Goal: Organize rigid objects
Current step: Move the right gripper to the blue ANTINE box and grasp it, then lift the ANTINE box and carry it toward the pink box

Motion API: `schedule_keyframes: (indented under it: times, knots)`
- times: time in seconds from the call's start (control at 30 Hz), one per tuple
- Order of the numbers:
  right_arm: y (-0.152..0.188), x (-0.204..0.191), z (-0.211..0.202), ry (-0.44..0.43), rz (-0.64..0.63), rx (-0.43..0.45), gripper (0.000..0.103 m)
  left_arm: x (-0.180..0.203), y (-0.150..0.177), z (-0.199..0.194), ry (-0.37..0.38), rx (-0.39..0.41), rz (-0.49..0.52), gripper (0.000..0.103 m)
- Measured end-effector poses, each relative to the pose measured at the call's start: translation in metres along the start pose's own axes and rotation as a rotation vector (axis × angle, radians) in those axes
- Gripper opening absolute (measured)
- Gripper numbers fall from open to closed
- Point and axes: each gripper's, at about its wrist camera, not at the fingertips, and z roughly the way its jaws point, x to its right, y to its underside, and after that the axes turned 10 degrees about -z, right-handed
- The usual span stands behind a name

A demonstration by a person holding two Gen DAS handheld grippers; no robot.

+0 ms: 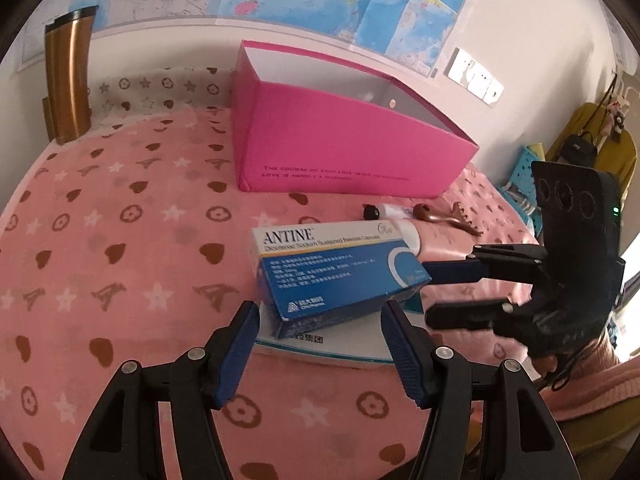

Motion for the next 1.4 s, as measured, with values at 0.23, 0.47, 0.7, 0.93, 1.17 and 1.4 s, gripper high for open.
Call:
schedule_keyframes:
  times: [0.23,0.47,0.7,0.93,1.17,1.4]
  knots:
    - [-0.013,0.017,0.000,0.007,0.075,0.037,0.052,-0.003,-0.008,-0.001,-0.002,0.012,-0.012,0.058]
    - [-0.018,0.022,0.010,0.007,0.095,0.015,0.047,0.003,-0.008,0.004,-0.030,0.005,0.006,0.051]
    - [-0.022,0.020,0.002,0.026,0.088,0.026,0.047,0.010,-0.016,0.000,-0.024,0.031,0.002,0.051]
    - [-0.029,0.019,-0.016,0.051,0.066,0.060,0.047,0.020,-0.024,-0.003,-0.017,0.053,0.033,0.051]
    - [-0.019,0.009,-0.012,0.011,0.042,0.042,0.047,0.008,-0.005,-0.006,-0.003,0.022,-0.001,0.051]
    - [-0.007,0.004,0.000,-0.019,0.030,-0.004,0.047,0.000,0.006,-0.008,0.004,-0.004,-0.026,0.051]
